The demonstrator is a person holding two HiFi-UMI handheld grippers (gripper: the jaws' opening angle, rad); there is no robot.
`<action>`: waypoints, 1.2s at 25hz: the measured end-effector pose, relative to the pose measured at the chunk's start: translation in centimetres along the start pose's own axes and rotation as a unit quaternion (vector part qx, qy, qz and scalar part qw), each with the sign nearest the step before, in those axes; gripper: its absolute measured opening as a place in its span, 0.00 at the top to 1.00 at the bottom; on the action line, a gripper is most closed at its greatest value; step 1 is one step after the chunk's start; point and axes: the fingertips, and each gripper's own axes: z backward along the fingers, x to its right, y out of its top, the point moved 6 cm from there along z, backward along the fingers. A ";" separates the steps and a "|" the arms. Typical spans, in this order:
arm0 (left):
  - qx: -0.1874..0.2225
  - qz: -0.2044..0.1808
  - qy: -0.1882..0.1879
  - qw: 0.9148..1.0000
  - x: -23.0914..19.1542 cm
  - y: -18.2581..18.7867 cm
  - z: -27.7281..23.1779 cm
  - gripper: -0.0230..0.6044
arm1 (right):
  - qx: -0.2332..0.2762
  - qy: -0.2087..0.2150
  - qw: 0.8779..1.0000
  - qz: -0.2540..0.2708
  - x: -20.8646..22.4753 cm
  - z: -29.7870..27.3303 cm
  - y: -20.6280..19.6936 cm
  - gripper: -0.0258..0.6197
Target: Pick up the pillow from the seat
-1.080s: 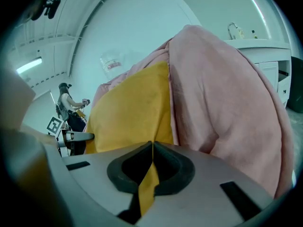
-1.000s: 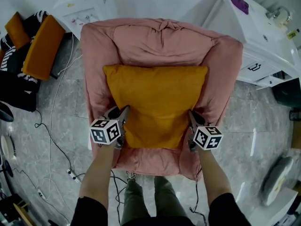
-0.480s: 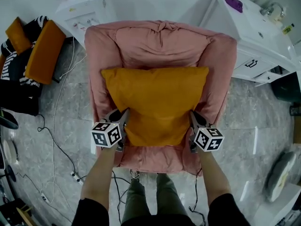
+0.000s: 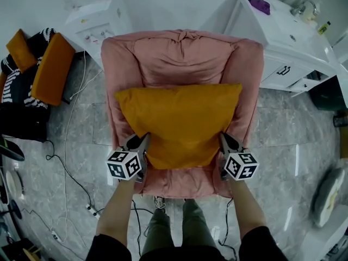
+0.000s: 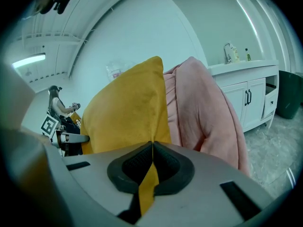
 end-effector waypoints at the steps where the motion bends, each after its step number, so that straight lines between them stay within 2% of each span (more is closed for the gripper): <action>1: 0.002 -0.003 -0.002 1.000 0.2 0.1 0.3 0.82 | 0.002 -0.002 1.000 0.002 -0.2 0.4 0.1 0.95; 9: 0.020 -0.014 -0.018 1.000 2.0 0.5 2.6 0.83 | 0.019 -0.017 1.000 0.004 -1.7 3.8 0.3 0.95; 23: 0.043 -0.059 -0.061 0.995 5.7 3.1 7.2 0.84 | 0.053 -0.046 0.997 0.003 -4.5 10.1 1.6 0.95; 30: 0.071 -0.089 -0.086 0.990 7.7 5.9 9.8 0.83 | 0.092 -0.054 0.994 0.010 -6.7 13.9 3.2 0.95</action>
